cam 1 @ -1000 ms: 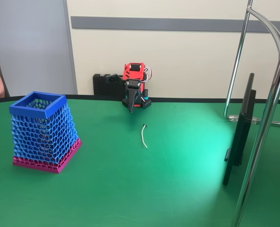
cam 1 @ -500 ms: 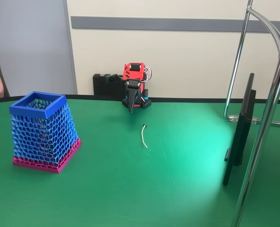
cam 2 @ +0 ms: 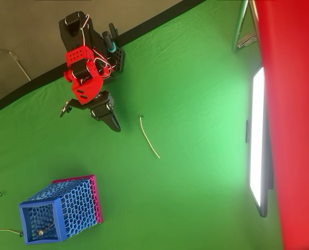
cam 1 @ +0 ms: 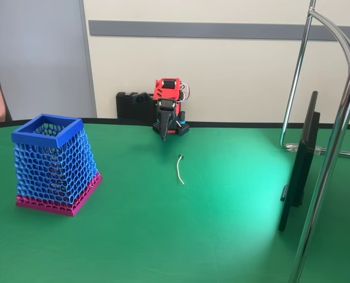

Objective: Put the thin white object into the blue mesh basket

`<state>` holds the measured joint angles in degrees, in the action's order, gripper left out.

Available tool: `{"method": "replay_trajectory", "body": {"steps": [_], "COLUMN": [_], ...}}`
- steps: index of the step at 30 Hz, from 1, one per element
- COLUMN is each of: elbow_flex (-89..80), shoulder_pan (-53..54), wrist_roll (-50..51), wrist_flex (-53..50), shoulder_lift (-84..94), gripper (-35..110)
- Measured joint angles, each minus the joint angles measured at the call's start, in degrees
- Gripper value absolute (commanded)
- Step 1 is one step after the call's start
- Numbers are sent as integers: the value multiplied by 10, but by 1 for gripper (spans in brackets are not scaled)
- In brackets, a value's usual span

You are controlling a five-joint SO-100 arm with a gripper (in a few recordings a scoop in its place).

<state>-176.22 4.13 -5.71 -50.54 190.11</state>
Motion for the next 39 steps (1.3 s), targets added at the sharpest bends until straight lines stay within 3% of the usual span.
{"method": "replay_trajectory", "body": {"steps": [9,30,39], "elbow_flex": [18,265,452], "shoulder_pan": [-3,-28,-41], "wrist_roll": [-15,-76,-120], "wrist_flex": [42,52,-22], "shoulder_lift": [-91,-466,-635], "gripper": [1,1,3]}}
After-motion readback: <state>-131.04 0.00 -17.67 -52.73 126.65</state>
